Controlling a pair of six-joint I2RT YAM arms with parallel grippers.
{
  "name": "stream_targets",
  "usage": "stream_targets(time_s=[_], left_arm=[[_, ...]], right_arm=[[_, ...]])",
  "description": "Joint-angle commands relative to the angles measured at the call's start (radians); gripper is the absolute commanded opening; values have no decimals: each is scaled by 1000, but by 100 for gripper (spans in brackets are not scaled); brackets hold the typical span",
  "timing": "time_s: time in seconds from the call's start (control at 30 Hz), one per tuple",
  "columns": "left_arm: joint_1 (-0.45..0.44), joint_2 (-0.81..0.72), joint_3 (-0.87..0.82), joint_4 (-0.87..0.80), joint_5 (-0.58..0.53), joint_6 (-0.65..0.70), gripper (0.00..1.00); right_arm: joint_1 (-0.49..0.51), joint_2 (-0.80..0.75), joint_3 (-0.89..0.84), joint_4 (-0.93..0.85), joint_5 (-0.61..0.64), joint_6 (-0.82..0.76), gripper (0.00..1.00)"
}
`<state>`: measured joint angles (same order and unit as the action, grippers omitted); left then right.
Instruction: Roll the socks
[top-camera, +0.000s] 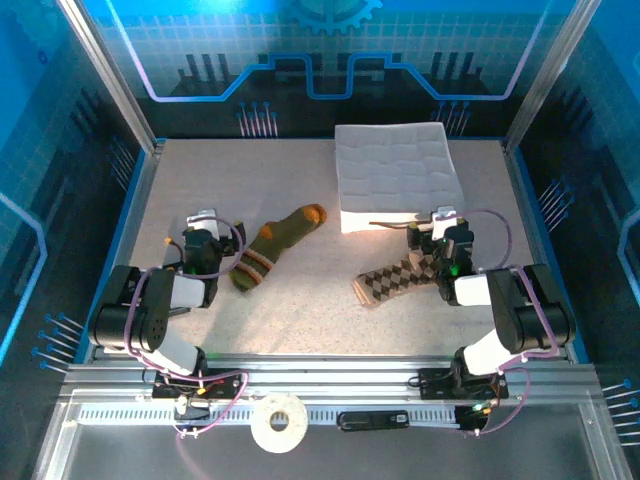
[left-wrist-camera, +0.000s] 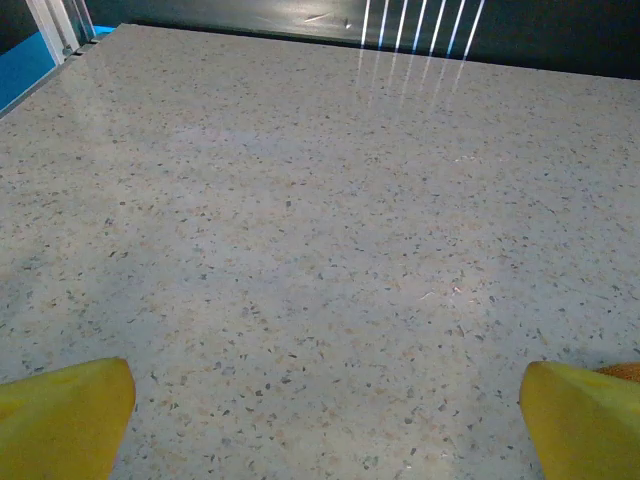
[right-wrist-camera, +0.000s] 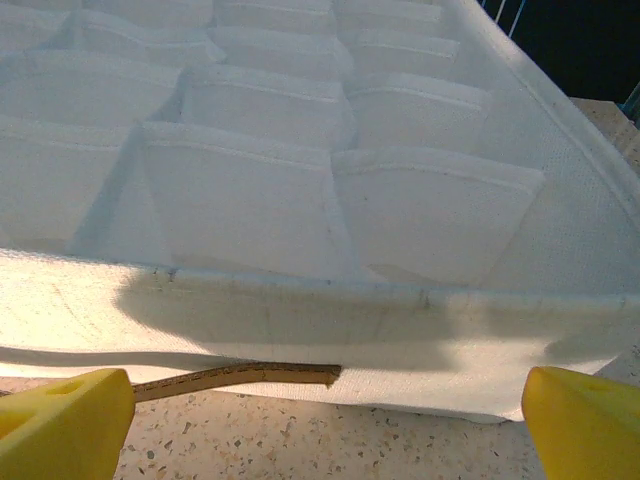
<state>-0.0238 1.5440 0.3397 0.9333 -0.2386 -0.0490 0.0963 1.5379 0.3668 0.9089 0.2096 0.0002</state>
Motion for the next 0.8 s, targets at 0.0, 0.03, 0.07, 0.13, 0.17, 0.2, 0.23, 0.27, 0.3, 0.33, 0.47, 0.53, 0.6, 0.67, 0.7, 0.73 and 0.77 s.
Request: stream_targets(time_s=[0.0, 0.03, 0.07, 0.13, 0.17, 0.2, 0.23, 0.27, 0.3, 0.33, 0.47, 0.53, 0.6, 0.67, 0.7, 0.73, 0.77], left_arm=[[-4, 10, 22, 33, -13, 17, 99], [-4, 10, 22, 34, -13, 17, 99], [-3, 10, 23, 33, -13, 17, 99], [-4, 10, 22, 33, -13, 17, 99], [-4, 10, 22, 33, -13, 18, 99], [-4, 10, 23, 34, -12, 18, 99], [-3, 10, 22, 33, -13, 17, 99], [-4, 10, 22, 34, -13, 17, 99], [-4, 11, 22, 33, -13, 17, 99], [-3, 10, 22, 34, -13, 18, 99], [-4, 10, 22, 32, -13, 18, 99], [-3, 10, 22, 33, -13, 18, 99], [-4, 10, 23, 32, -13, 17, 99], [-4, 9, 23, 31, -11, 15, 99], [-4, 6, 14, 53, -11, 19, 99], [-8, -27, -5, 67, -9, 30, 99], [-30, -88, -10, 26, -56, 45, 99]], right_arm=[[-2, 8, 14, 24, 16, 6, 100], [-3, 8, 14, 26, 16, 7, 100], [-2, 8, 14, 26, 17, 7, 100], [-2, 8, 13, 29, 17, 7, 100], [-2, 10, 12, 31, 18, 5, 100], [-1, 10, 12, 32, 18, 5, 100], [-3, 11, 11, 35, 18, 6, 100], [-1, 11, 12, 37, 18, 5, 100], [-1, 11, 12, 35, 18, 5, 100], [-1, 10, 12, 33, 17, 6, 100], [-3, 8, 14, 26, 18, 6, 100], [-2, 8, 14, 26, 17, 7, 100], [-2, 7, 14, 25, 16, 9, 100], [1, -12, 0, 46, 25, 3, 100], [18, -57, -6, 21, 66, -2, 100], [54, -128, -2, -37, 133, -26, 100], [104, -208, 11, -102, 208, -66, 100]])
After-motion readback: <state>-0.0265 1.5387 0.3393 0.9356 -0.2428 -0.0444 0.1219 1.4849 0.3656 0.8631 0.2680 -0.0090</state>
